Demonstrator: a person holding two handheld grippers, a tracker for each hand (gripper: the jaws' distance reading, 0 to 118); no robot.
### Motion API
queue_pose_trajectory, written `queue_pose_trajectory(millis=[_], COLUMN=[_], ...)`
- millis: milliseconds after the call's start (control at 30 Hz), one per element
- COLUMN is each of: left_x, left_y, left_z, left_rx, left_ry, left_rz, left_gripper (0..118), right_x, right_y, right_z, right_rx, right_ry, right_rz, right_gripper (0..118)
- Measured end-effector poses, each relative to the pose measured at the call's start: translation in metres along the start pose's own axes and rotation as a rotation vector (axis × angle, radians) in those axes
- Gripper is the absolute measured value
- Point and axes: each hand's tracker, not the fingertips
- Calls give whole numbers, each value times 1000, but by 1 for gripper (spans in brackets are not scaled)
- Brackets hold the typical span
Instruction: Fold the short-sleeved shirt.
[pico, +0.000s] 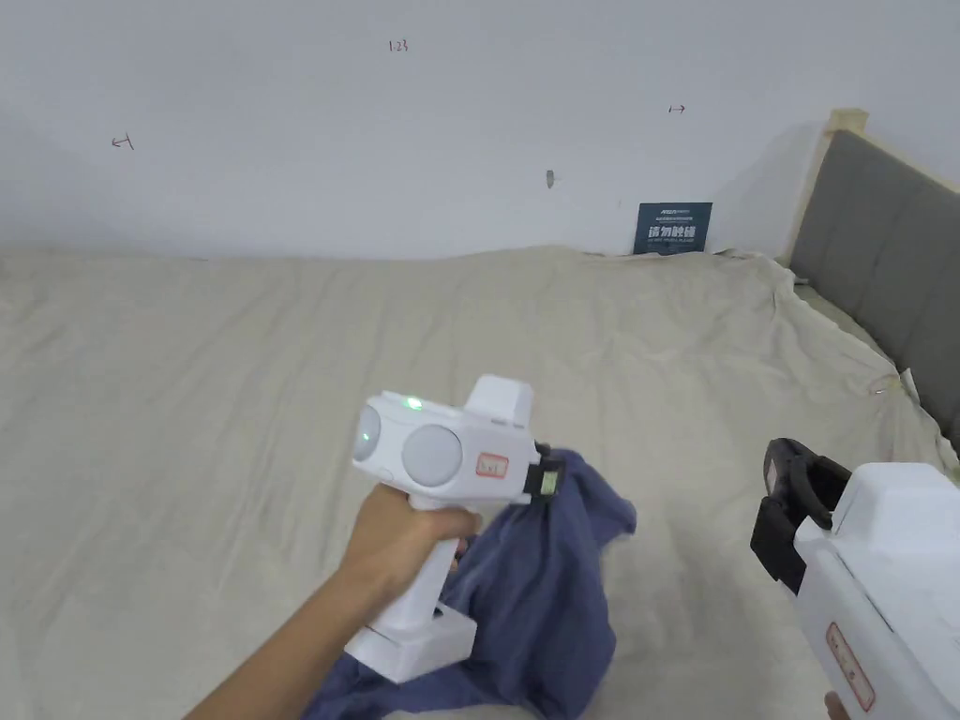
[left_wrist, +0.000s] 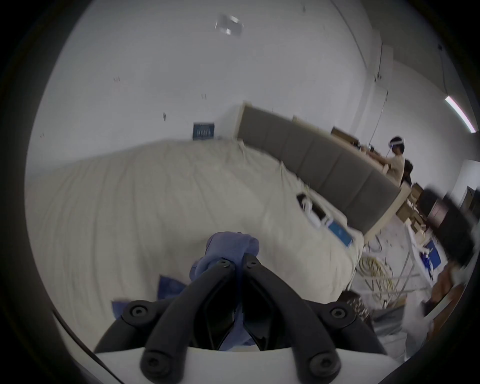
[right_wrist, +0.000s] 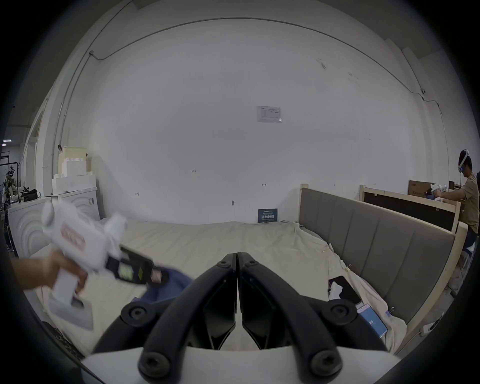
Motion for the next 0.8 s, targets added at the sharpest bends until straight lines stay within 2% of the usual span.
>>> queue_pose_trajectory(millis=[233,433,500,667,700,800], left_x=[9,2,3,-1,-2,-2], left_y=[-67,-101,-105,-86,-80,-63], left_z=[-74,-107,-100,-67,-54,-10], left_rx=[-212,-351,-332,-194,-137,64], left_ry=[62,124,108,45,51,91], left_rz=[-42,-12,9,120,133,117], left_gripper=[3,23,36,96,102,104], right_x=[3,3,4,6,6,5], right_y=[-12,-16,-16,-14,-13,-8], right_z=[-3,-5,-4,-4,-4,-3], right_rx=[-38,-59,-62,-64,-60,-51], right_ry=[0,6,7,5,4,1], right_rz=[-6,-3,-3,1,0,0], right_gripper=[0,0,0,0,0,0])
